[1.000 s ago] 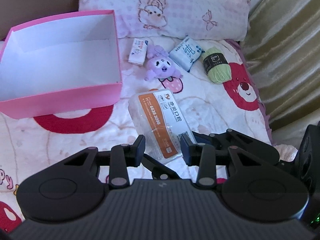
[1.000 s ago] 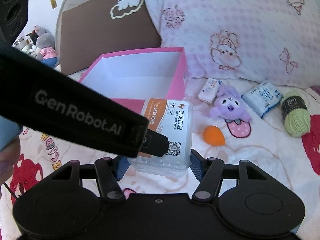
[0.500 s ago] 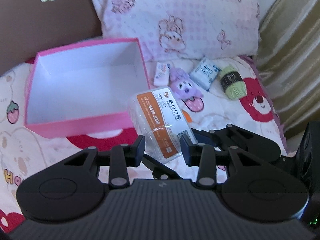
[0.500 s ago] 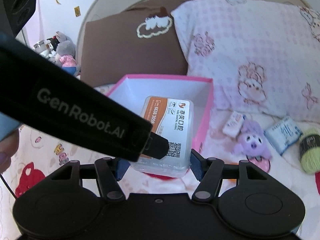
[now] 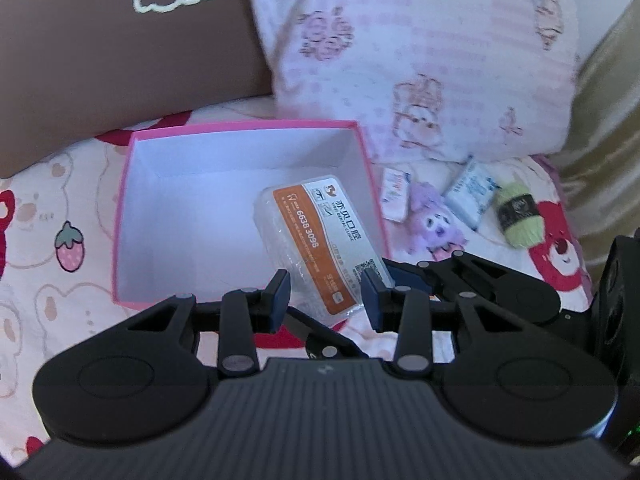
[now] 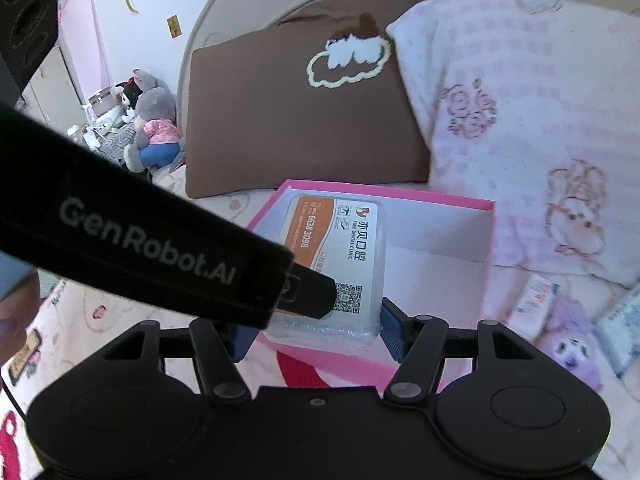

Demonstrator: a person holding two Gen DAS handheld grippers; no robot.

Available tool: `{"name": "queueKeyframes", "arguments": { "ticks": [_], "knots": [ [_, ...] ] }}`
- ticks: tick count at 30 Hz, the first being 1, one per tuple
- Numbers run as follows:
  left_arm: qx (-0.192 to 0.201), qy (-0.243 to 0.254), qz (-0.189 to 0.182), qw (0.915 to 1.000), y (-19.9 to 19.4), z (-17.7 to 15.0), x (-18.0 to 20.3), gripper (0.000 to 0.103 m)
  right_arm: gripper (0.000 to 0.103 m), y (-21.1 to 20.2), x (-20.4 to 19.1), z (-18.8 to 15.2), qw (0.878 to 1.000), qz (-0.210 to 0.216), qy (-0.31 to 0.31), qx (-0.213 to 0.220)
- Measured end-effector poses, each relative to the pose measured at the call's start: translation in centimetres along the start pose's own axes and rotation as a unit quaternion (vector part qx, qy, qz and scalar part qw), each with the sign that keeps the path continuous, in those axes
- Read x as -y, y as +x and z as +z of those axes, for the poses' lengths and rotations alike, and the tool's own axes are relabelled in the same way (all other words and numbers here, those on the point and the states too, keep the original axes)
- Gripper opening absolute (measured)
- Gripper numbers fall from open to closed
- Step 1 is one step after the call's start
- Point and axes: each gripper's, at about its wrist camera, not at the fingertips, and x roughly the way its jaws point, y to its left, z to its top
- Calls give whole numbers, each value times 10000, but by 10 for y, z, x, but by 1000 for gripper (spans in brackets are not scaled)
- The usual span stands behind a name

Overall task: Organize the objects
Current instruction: 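Lift the mask package with the left gripper and carry it over the pink box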

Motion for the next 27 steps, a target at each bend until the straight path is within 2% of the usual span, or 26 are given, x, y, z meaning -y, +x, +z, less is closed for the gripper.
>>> {"name": "queueKeyframes", "arguments": {
  "ticks": [6,12,22,27],
  "knots": [
    [-51,-317,-6,9995,22,40,-34,37,67,43,7,28,9997,152,125,-167],
    [-182,-648,40,9977,59,62,-65,37,67,92,14,45,9982,208,115,-544],
    [-278,-1103,61,9935,112,72,-122,37,67,166,18,58,9934,455,29,-1057],
    [-460,-1098,162,9928,137,72,-137,37,67,192,18,51,9913,437,4,-1243]
  ]
}}
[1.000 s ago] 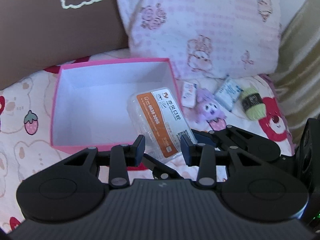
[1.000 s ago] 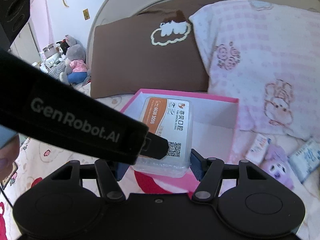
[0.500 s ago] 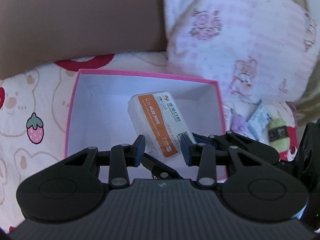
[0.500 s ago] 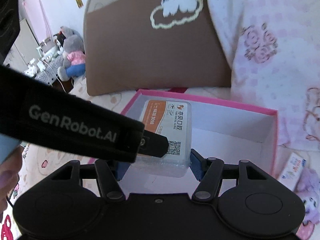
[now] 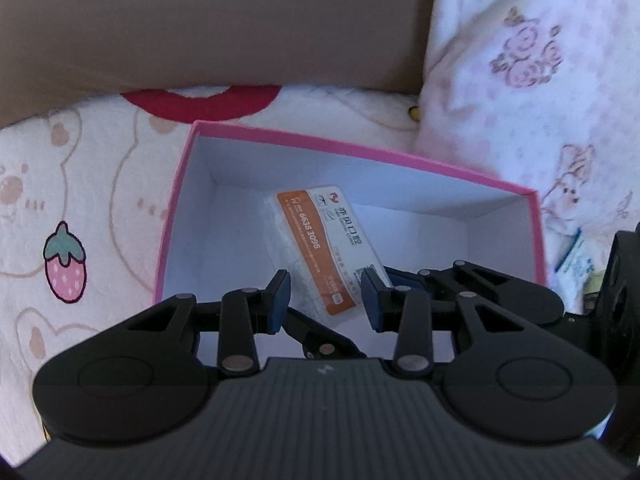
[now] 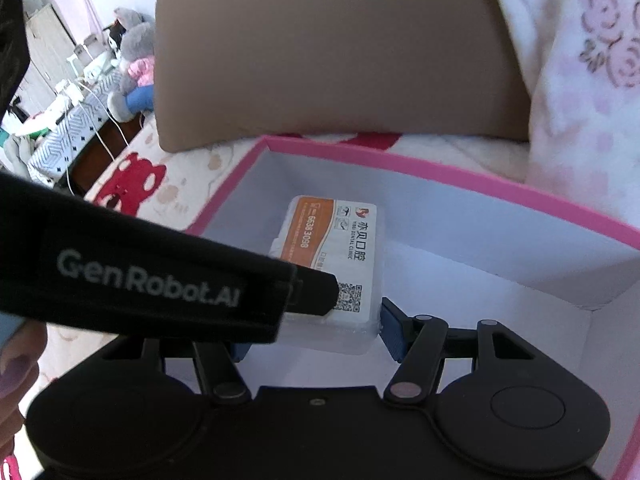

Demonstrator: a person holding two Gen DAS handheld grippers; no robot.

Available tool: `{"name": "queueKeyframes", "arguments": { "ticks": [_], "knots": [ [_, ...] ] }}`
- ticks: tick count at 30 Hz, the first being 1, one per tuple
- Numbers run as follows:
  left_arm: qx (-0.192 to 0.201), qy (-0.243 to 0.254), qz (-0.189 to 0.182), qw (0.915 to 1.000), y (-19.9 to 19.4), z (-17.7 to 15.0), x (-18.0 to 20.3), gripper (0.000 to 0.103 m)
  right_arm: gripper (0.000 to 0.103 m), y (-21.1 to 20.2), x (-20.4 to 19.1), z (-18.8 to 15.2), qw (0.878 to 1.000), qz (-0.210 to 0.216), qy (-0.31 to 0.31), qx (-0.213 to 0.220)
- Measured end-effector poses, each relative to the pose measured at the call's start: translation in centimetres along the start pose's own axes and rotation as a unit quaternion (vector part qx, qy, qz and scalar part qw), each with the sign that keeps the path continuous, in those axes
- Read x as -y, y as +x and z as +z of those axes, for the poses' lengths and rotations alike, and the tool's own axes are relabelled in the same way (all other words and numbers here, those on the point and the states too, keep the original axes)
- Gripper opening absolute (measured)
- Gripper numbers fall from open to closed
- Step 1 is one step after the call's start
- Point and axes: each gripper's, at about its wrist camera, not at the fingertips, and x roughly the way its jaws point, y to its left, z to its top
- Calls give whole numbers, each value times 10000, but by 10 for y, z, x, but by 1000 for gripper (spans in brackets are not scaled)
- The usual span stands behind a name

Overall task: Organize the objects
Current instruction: 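Lift the mask package with the left gripper and carry it over the pink box, then lower the package into the pink box and open the left gripper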

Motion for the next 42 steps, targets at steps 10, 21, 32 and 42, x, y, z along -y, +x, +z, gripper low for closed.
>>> {"name": "queueKeyframes", "arguments": {
  "ticks": [10,21,32,42],
  "knots": [
    [-198,44,134,9997,24,10,-12,37,67,25,12,9,9973,302,374,-546],
    [-401,-163,303,9986,39,25,-23,36,67,53,23,21,9943,430,295,-931],
    [-398,86,516,9978,49,22,-21,33,68,69,24,19,9926,552,231,-1058],
    [-419,-114,473,9979,56,15,-27,31,69,71,27,11,9916,550,427,-1091]
  ]
}}
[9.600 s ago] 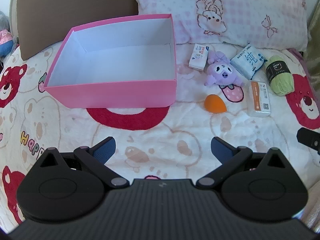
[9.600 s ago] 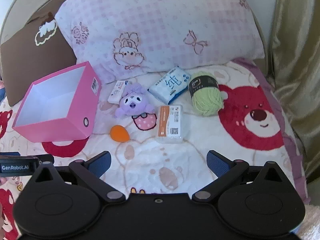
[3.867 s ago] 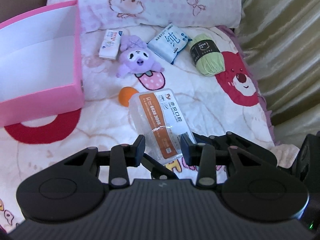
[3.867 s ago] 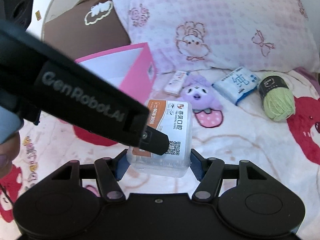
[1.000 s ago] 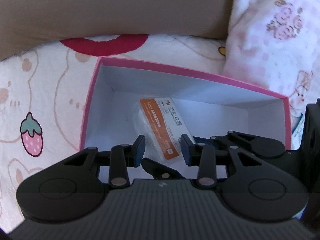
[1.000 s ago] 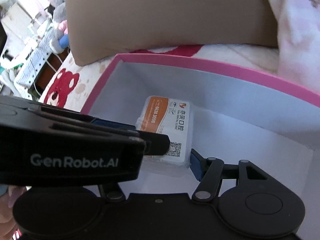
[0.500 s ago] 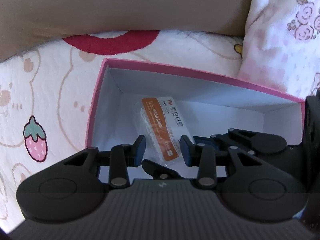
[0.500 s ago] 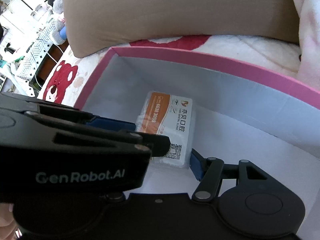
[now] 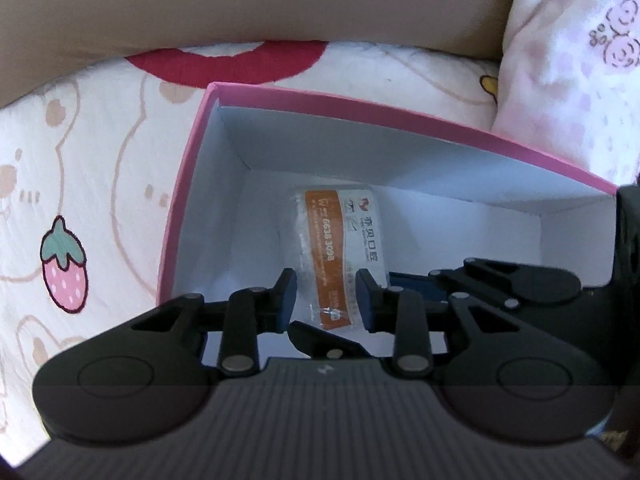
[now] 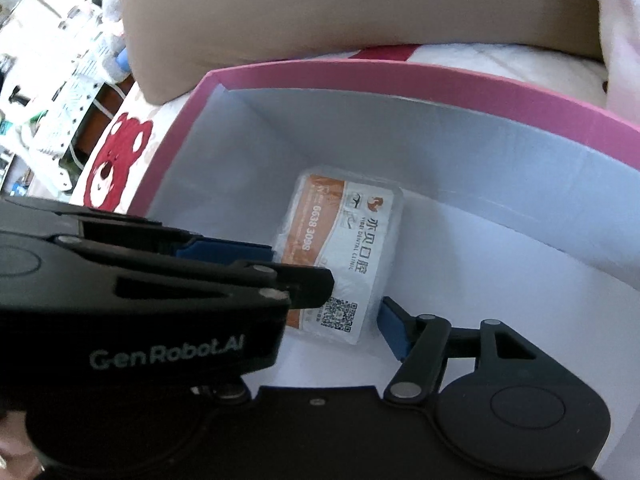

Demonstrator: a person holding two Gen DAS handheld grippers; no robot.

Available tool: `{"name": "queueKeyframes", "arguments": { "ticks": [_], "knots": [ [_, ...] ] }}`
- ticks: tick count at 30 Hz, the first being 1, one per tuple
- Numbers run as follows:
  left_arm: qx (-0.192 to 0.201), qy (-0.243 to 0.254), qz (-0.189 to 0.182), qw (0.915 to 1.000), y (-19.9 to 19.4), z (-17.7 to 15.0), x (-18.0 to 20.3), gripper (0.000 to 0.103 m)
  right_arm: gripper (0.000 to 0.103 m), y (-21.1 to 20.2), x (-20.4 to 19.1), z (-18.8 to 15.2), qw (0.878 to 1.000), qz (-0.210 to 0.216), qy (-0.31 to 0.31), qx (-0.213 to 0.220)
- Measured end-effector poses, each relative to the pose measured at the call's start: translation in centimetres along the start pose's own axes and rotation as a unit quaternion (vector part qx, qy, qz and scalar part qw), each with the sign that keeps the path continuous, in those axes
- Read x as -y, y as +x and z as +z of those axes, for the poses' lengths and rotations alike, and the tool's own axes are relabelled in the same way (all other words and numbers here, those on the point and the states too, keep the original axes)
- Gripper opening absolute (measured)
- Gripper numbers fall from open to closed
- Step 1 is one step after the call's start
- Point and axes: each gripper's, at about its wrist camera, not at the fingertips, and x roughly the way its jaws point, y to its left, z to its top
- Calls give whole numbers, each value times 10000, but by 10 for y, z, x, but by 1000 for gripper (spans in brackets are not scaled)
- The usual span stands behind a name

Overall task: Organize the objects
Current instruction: 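Lower the package into the pink box and open the left gripper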

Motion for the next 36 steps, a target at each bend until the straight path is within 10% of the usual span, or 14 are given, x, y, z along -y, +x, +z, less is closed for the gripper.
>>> {"name": "queueKeyframes", "arguments": {
  "ticks": [6,24,36],
  "knots": [
    [238,-15,85,9997,-5,1,2,30,73,4,2,5,9982,111,574,142],
    [624,-16,-143,9979,-43,-20,0,34,75,-59,-13,-22,9989,296,-241,268],
    [939,378,-337,9943,-93,-63,36,49,76,-126,-43,-64,9834,-841,-1200,1068]
  ]
}}
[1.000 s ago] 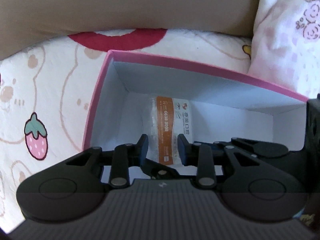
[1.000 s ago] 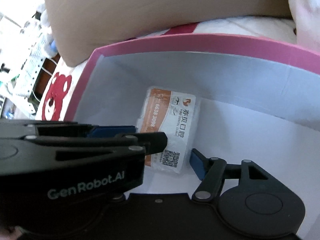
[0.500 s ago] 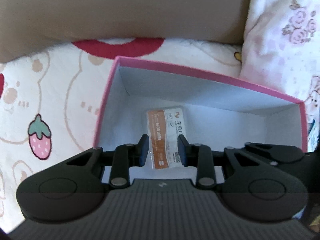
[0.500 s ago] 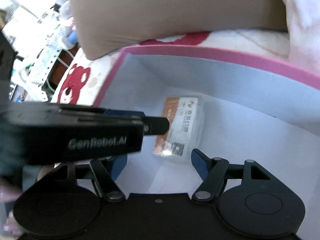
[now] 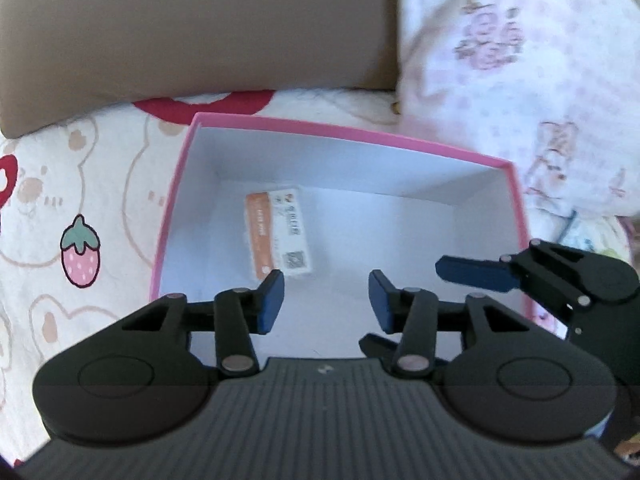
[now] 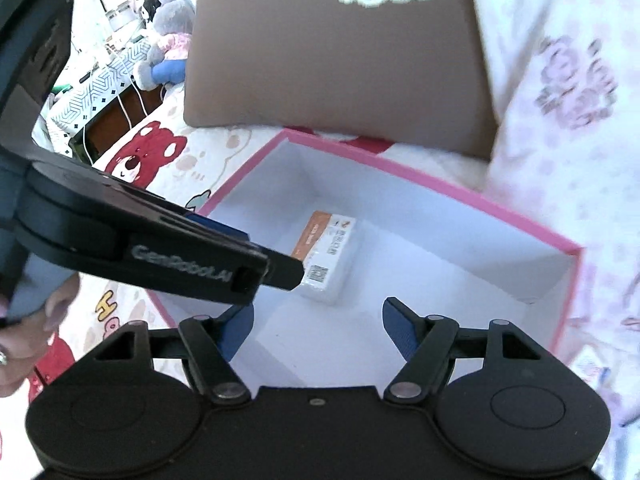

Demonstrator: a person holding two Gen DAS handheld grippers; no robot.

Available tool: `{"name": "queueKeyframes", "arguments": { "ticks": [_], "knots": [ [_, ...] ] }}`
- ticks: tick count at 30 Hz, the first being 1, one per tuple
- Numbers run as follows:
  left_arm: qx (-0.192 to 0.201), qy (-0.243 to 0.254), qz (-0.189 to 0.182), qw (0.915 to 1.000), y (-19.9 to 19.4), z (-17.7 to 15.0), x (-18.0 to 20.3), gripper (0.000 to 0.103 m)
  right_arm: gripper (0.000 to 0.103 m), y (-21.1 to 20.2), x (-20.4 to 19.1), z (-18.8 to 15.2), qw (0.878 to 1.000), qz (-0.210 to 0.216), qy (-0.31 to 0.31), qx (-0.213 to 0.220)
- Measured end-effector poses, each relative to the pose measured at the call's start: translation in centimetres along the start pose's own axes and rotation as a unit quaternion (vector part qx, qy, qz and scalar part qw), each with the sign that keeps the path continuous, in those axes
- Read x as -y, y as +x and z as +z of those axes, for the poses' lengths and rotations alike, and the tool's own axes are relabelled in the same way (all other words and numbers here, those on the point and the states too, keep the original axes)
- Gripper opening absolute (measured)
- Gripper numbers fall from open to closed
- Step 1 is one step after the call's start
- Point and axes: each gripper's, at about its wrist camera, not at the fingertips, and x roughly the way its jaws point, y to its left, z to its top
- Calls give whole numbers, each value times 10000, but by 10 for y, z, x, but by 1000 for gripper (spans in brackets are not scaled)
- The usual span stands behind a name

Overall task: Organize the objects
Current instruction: 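Lower the package into the pink box and open the left gripper, then withdraw the left gripper and move it toward the orange makeup sponge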

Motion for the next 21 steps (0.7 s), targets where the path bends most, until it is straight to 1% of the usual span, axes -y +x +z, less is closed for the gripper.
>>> {"name": "queueKeyframes", "arguments": {
  "ticks": [1,2,4,6,8,12,15,18,21],
  "knots": [
    [55,33,21,10000,-7,-3,4,54,77,-8,-1,-2,9999,-70,-51,59],
    [95,65,62,9999,-13,-5,7,56,81,-16,-1,-4,9998,-143,-82,108],
    [148,136,132,9997,-25,-10,13,61,93,-28,-3,-7,9992,-317,-78,218],
    [171,146,157,9996,-36,-16,18,64,93,-40,-6,-11,9986,-391,-77,361],
    [190,134,95,9997,-45,-21,21,67,93,-52,-8,-14,9983,-409,-52,403],
    [266,149,-16,9995,-62,-34,28,72,93,-71,-14,-19,9978,-523,43,415],
    [337,290,-86,9990,-72,-45,36,76,93,-85,-18,-28,9975,-589,64,391],
    [336,326,-196,9987,-83,-53,42,78,93,-98,-22,-36,9975,-619,53,351],
    [392,390,-229,9982,-96,-60,47,82,93,-113,-27,-44,9967,-720,41,379]
  ]
}}
